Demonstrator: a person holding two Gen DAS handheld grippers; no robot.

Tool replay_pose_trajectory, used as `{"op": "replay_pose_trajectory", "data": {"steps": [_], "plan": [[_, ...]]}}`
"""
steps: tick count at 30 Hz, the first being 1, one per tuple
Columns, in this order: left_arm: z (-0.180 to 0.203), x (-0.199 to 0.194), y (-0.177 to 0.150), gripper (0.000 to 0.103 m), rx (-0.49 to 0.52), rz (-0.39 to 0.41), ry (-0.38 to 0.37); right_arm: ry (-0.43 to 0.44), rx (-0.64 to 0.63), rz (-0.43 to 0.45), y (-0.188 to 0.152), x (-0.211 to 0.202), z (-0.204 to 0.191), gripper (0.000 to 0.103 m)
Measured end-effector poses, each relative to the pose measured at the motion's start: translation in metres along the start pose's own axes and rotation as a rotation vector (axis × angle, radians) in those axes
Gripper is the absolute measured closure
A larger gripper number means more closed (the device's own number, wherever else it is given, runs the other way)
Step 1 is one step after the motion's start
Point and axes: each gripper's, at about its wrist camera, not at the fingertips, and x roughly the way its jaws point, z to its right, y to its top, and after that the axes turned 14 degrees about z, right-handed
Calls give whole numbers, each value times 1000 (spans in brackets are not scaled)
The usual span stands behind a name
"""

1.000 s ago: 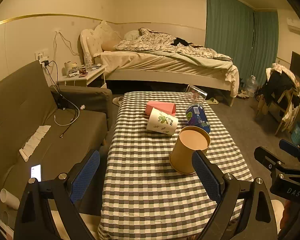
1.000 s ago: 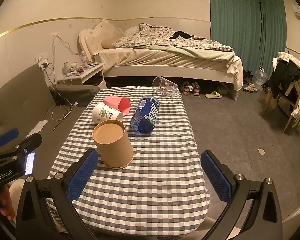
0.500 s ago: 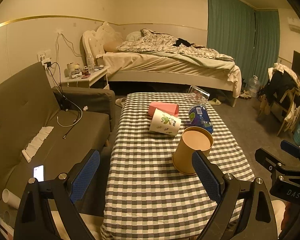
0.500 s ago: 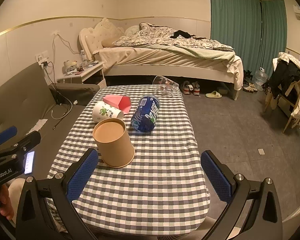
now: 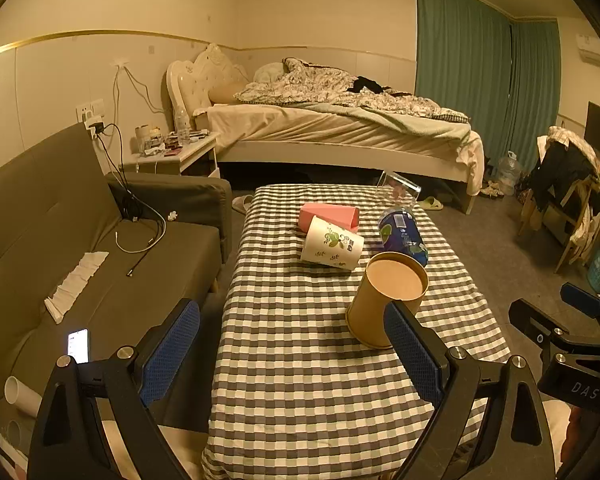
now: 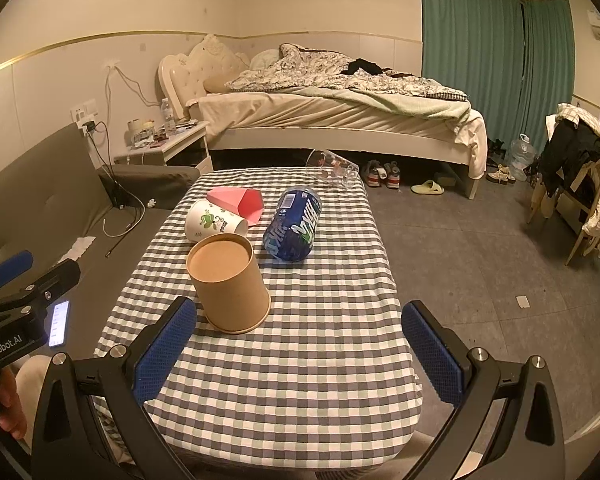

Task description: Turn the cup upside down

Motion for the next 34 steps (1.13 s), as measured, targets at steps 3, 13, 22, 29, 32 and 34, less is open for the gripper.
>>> {"op": "replay_pose_trajectory", "data": {"steps": [3, 13, 22, 29, 32, 34], "plan": [[0, 0, 0, 7, -1, 0, -1, 1, 1, -1, -2, 0, 0, 0], [0, 0, -1, 7, 1, -2, 0, -1, 1, -3, -3, 0, 0, 0], [0, -1, -6, 7, 0, -9, 2, 0, -1, -11, -6, 2, -2, 0], [0, 1, -10, 7, -2, -15, 7, -1, -2, -16, -5, 4, -4, 0], [-1, 2, -10, 7, -3, -10, 11, -1, -3, -16, -6, 4, -4, 0], [0, 2, -10, 7, -1, -5, 13, -1, -2, -16, -5, 4, -4, 0]]}}
